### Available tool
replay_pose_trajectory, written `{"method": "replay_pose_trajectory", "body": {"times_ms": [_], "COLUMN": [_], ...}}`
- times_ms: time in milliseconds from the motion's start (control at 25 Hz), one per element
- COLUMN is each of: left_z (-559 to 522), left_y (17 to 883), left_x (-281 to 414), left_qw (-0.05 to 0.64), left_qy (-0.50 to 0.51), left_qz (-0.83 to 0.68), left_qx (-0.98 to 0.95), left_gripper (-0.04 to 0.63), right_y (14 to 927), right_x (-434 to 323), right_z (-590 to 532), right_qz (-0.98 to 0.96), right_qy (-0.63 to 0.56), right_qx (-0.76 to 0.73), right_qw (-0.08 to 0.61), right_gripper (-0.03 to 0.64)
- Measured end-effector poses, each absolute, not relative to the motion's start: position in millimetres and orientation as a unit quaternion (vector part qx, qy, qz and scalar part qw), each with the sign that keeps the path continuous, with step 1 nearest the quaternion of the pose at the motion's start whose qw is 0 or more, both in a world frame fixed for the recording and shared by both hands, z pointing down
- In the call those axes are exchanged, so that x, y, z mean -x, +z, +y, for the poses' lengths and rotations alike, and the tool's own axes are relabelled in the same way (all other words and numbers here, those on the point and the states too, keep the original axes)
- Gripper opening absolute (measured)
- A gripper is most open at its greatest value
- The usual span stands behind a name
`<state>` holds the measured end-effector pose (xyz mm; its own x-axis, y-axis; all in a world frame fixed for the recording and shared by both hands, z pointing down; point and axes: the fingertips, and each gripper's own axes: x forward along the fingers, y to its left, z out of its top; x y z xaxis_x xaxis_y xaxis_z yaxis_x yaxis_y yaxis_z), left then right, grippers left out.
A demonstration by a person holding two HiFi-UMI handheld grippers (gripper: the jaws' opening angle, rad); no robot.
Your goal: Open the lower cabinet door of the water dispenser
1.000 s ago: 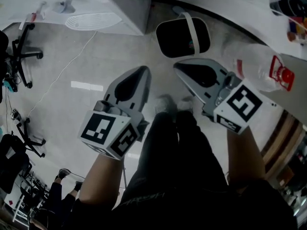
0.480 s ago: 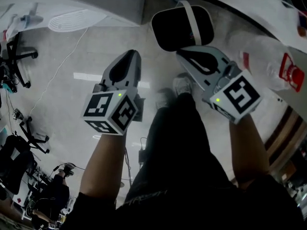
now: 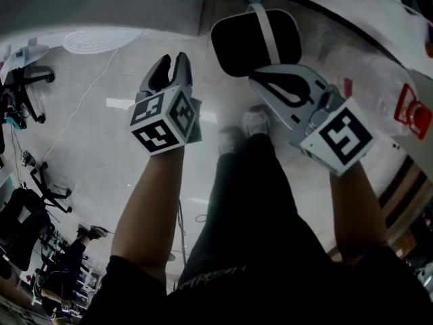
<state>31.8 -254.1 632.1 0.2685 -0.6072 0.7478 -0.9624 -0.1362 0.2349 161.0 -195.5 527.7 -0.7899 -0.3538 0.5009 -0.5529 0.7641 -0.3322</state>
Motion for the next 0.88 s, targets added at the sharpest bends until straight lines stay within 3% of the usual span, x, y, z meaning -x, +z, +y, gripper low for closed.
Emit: {"method": "replay_pose_trajectory", "body": {"times_ms": [280, 880], "left_z": [-271, -313], "left_y": [669, 696], "left_x": [-24, -12], "left_qw": [0.370, 0.369], "left_qy": [0.281, 0.275], "left_qz": [-0.588, -0.635], "left_qx": [-0.662, -0.621], "left_gripper": [0.192, 0.218], "right_y": [531, 538], "right_x": [-174, -195], "right_z": [-205, -235], "right_qz": [-0.918, -0.917], "right_qy": [0.234, 0.255], "right_qx": [-0.238, -0.227], "right_qw": [0.214, 0.208], "right_gripper": [0.014, 0.014]}}
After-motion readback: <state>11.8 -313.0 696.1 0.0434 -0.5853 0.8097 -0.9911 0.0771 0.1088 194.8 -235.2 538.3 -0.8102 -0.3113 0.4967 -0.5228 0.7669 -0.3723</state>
